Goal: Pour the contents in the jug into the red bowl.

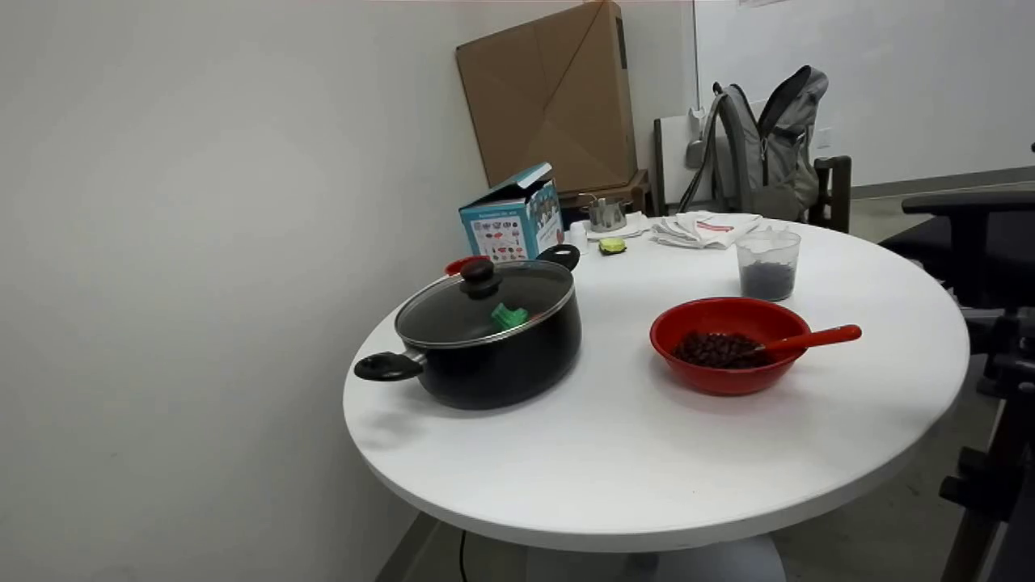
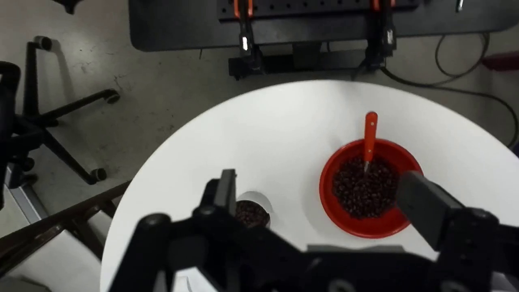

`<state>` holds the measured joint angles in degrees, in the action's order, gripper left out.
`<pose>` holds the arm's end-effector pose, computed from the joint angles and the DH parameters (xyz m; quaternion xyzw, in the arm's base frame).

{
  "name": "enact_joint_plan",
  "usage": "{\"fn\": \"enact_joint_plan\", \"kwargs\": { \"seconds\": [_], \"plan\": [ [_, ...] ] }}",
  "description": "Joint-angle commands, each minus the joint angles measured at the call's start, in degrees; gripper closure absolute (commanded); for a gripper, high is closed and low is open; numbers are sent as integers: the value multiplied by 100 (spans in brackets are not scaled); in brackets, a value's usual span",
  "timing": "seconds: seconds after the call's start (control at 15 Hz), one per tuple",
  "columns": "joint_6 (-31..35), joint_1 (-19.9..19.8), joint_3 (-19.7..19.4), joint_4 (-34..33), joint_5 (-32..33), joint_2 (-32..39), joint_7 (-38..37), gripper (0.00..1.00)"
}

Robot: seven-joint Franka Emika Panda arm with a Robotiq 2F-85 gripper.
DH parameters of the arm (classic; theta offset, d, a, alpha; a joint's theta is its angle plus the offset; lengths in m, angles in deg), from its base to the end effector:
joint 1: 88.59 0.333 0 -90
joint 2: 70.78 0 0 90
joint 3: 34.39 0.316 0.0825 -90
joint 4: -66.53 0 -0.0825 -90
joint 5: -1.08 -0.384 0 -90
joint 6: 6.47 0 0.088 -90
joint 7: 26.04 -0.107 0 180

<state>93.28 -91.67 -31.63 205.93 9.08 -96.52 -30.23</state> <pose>0.3819 -0.0141 0.4508 0.9894 -0.0225 -0.1187 0.0809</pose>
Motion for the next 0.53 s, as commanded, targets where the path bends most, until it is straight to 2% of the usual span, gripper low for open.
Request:
{"fn": "enact_joint_plan", "kwargs": {
  "seconds": [0.0,0.47],
  "plan": [
    [-690,105,-98,-447,514,434,697,0],
    [-1634,342,-7,-1339,1656,1276,1759,0]
  ]
}}
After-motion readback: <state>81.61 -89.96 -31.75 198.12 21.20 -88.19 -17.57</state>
